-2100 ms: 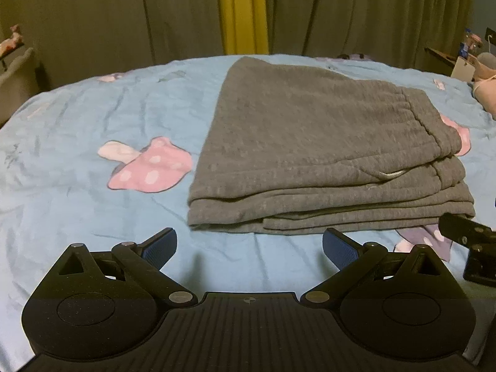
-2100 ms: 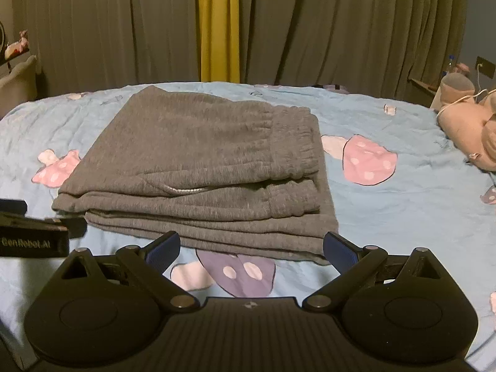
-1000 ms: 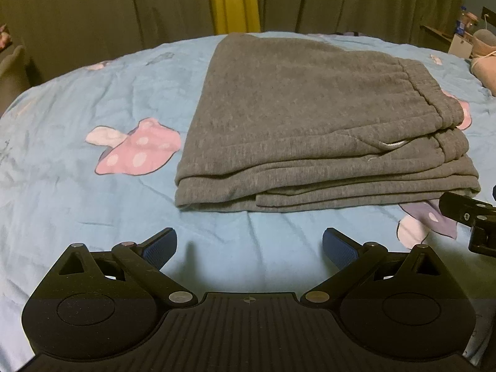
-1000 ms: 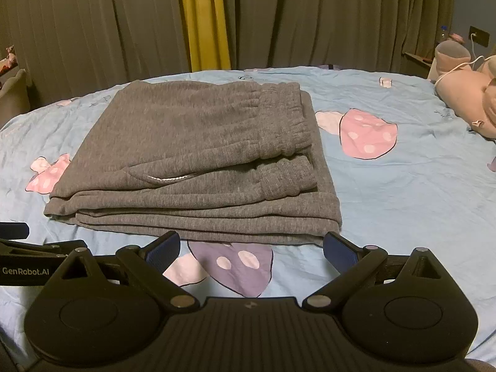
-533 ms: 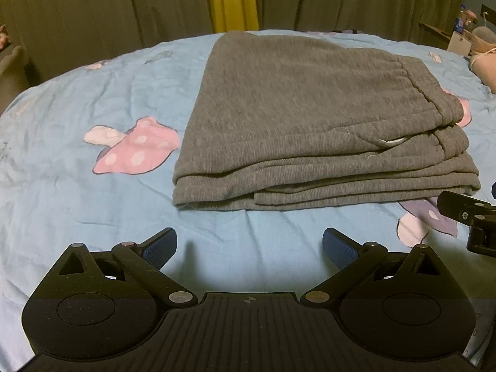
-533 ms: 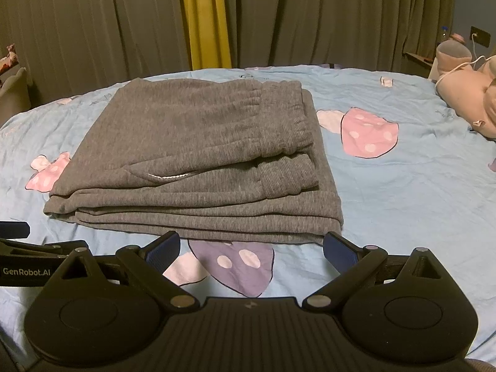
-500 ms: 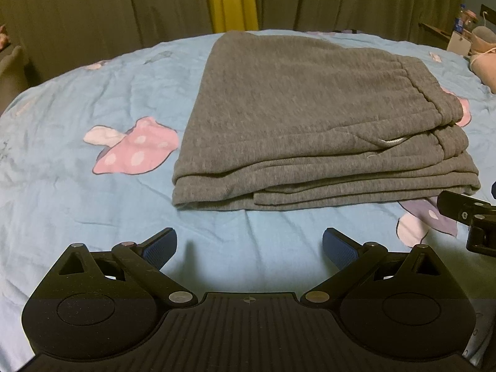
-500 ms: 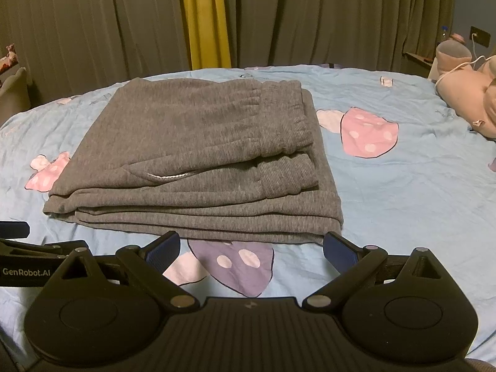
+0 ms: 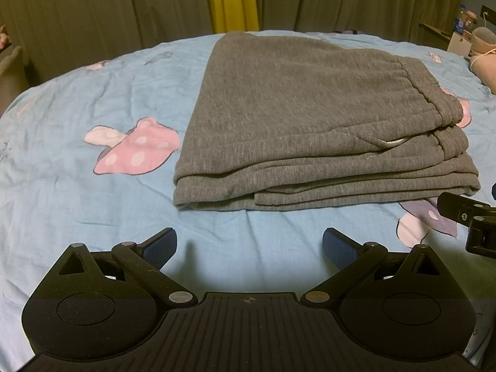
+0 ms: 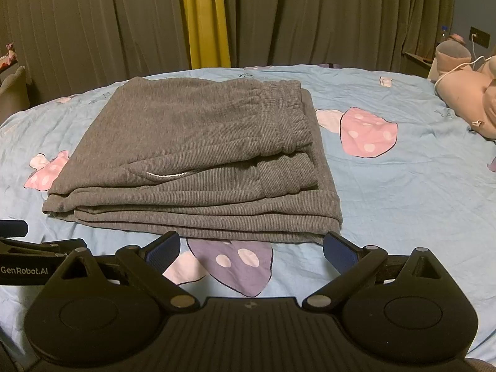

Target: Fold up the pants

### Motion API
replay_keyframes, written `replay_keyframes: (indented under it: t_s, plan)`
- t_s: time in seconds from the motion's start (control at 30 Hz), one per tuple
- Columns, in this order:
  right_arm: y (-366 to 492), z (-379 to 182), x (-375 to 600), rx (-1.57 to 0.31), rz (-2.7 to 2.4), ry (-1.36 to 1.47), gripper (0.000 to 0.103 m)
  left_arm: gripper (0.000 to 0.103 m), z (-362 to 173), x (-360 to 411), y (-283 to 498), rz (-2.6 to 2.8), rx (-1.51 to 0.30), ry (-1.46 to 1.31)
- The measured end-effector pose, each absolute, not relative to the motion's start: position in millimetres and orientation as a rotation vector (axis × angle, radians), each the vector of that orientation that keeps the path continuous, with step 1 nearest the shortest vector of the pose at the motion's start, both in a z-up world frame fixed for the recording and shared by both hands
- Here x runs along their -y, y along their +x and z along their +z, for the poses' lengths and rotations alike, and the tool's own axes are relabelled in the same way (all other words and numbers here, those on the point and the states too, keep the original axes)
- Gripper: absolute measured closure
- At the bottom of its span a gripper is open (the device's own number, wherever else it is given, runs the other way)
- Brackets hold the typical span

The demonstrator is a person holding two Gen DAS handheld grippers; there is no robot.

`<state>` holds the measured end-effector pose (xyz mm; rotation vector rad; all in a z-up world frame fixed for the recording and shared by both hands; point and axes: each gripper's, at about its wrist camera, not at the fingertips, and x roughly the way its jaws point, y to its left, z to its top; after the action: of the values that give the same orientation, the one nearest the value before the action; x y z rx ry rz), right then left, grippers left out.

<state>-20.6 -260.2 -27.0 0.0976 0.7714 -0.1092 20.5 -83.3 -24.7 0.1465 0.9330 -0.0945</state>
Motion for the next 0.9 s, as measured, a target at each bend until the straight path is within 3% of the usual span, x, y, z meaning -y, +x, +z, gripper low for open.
replay_keyframes:
  t_s: [0.9]
  plan:
    - [-21.1,-27.5,259.7,-0.770,-0.111,0.091,0.004,0.000,-24.1,82.5,20.7,-0.096,-0.931,0.147]
